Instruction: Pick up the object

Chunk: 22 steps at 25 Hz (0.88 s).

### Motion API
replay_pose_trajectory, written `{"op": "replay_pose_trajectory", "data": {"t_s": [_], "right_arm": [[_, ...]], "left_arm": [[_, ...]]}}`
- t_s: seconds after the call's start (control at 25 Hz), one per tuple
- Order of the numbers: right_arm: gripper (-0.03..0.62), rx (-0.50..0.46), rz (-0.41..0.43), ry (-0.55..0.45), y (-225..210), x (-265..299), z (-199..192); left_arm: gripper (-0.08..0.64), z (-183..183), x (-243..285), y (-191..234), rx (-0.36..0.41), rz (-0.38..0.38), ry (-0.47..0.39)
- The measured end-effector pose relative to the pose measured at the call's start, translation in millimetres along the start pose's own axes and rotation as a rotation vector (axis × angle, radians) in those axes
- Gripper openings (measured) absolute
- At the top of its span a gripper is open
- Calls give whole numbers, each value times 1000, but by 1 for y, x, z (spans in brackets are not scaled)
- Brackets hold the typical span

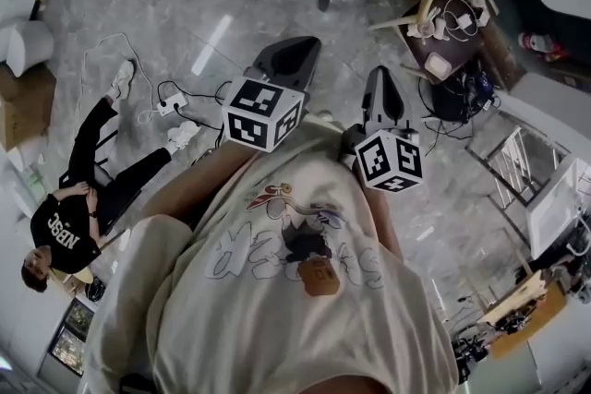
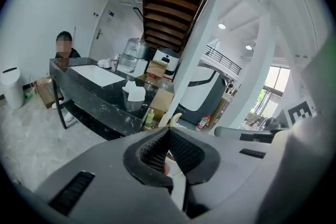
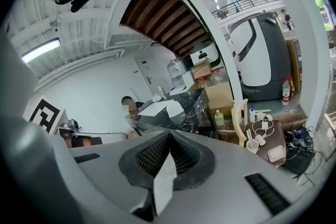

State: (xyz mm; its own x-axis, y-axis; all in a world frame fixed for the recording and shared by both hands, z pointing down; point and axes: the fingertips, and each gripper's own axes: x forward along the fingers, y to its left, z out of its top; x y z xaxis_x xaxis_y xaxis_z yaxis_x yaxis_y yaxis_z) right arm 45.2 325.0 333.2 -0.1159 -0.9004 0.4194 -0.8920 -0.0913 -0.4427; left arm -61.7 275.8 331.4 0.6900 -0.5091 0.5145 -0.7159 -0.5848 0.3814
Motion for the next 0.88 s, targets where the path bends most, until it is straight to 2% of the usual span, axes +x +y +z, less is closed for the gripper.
{"op": "replay_pose_trajectory", "data": {"t_s": [0.24,0.4,0.64,0.88], "right_arm": [[18,-1,-11,24,21,53,7],[18,36,-26,17,27,77,10],[18,25,-1,60,47,111,7],[18,33,-12,79,54,124,7]], "left_arm": [[14,32,20,45,-9,-38,0],[14,41,26,74,-40,-36,5],[14,57,27,103,-37,-29,-18],[14,63,30,121,-97,-42,-18]]}}
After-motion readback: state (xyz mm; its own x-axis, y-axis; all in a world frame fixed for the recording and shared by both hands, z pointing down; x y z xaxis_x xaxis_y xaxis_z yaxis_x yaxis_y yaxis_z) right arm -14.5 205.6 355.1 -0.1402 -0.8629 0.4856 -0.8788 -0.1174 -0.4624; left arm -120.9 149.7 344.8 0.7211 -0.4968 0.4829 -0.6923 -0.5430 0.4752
